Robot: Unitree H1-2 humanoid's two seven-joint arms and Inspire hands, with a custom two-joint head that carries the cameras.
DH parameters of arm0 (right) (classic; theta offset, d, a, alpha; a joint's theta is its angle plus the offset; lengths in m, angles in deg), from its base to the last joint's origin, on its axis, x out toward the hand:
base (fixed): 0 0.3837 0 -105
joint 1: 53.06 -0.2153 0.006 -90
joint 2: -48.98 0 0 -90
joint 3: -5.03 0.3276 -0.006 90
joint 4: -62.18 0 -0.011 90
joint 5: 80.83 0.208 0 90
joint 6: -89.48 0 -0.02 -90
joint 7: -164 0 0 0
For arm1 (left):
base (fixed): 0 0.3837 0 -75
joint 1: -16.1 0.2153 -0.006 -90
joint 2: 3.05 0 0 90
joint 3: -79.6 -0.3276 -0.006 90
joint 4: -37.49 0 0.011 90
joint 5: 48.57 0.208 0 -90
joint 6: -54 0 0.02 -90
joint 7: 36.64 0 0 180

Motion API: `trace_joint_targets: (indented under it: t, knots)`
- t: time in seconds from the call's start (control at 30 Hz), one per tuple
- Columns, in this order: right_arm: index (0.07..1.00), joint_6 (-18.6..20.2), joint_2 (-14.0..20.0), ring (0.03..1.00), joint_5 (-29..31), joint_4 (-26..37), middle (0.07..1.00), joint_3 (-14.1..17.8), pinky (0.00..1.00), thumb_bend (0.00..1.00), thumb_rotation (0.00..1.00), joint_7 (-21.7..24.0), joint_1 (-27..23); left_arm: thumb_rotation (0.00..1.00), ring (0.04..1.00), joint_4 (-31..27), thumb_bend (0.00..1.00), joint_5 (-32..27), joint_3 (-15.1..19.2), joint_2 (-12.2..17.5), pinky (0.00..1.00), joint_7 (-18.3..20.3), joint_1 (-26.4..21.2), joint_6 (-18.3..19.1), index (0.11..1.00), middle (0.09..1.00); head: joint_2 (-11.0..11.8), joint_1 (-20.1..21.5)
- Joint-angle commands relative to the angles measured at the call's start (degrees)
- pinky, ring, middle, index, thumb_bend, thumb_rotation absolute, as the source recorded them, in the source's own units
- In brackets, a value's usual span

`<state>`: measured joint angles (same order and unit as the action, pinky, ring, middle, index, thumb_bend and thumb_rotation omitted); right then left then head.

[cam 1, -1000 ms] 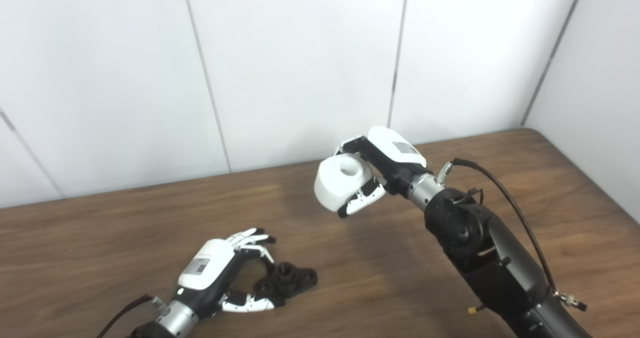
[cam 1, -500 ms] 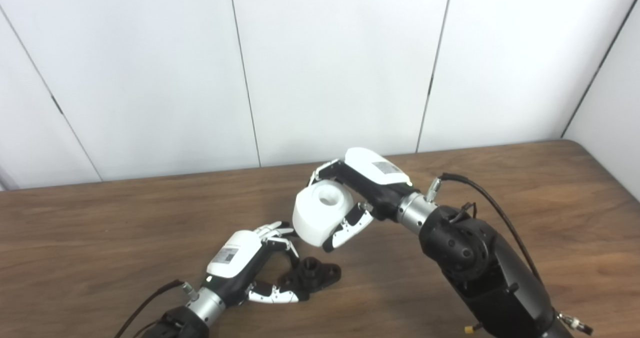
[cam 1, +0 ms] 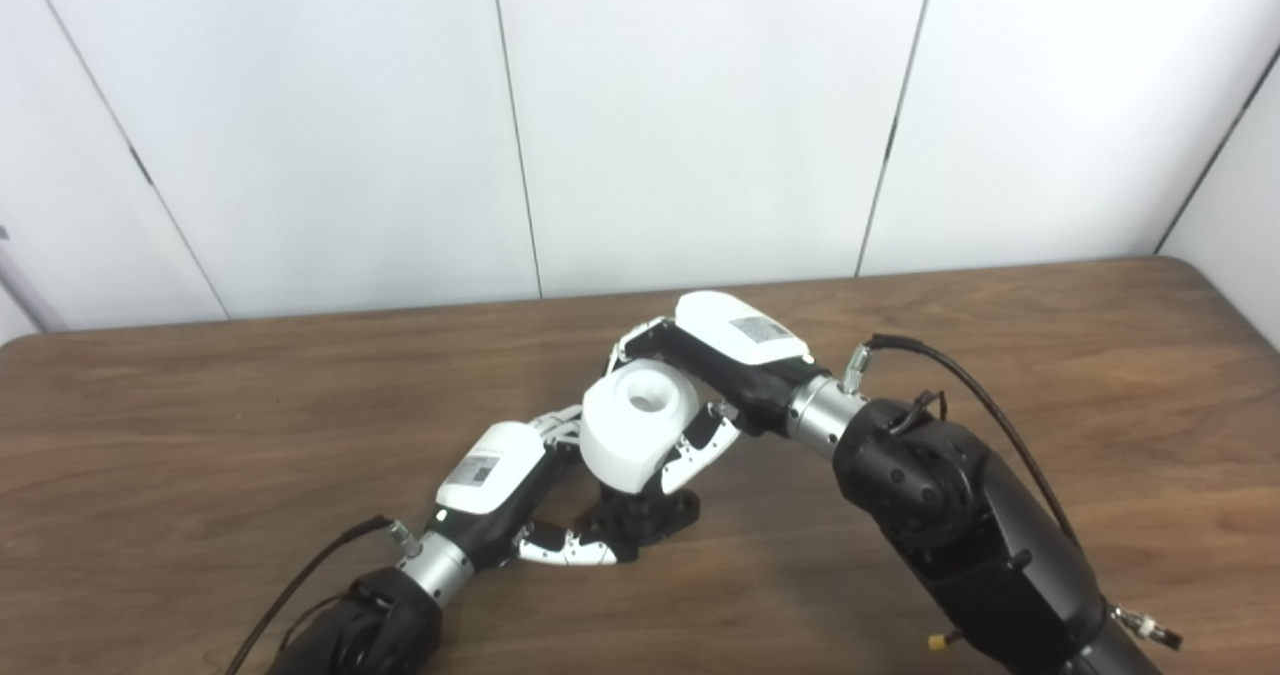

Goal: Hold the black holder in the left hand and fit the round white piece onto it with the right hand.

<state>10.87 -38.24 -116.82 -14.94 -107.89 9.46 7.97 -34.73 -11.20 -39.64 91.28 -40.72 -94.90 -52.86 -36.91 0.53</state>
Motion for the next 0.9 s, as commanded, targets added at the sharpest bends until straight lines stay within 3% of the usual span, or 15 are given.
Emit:
trace_joint_targets:
  t: [0.0,0.43,0.87]
  knots:
    - [0.48,-2.7,-0.2,0.679,0.6,0.5,0.699,0.7,0.55,0.52,0.14,-1.2,-1.9,0.05,0.921,2.7,0.52,4.6,-2.7,0.6,0.88,5.1,3.1,4.0,0.483,0.838,-0.3,0.0]
    - [0.48,-5.2,0.1,0.697,0.0,-2.2,0.7,-1.2,0.6,0.52,0.13,0.6,-1.5,0.05,0.924,0.6,0.52,3.9,-2.6,1.0,0.89,6.2,3.6,5.6,0.483,0.841,-1.1,-0.7]
    - [0.48,-8.3,1.6,0.693,-1.4,-3.6,0.702,-2.6,0.58,0.52,0.14,2.7,-2.2,0.05,0.925,-0.3,0.52,3.6,-2.6,1.2,0.89,6.8,3.8,6.5,0.483,0.843,-1.5,-0.9]
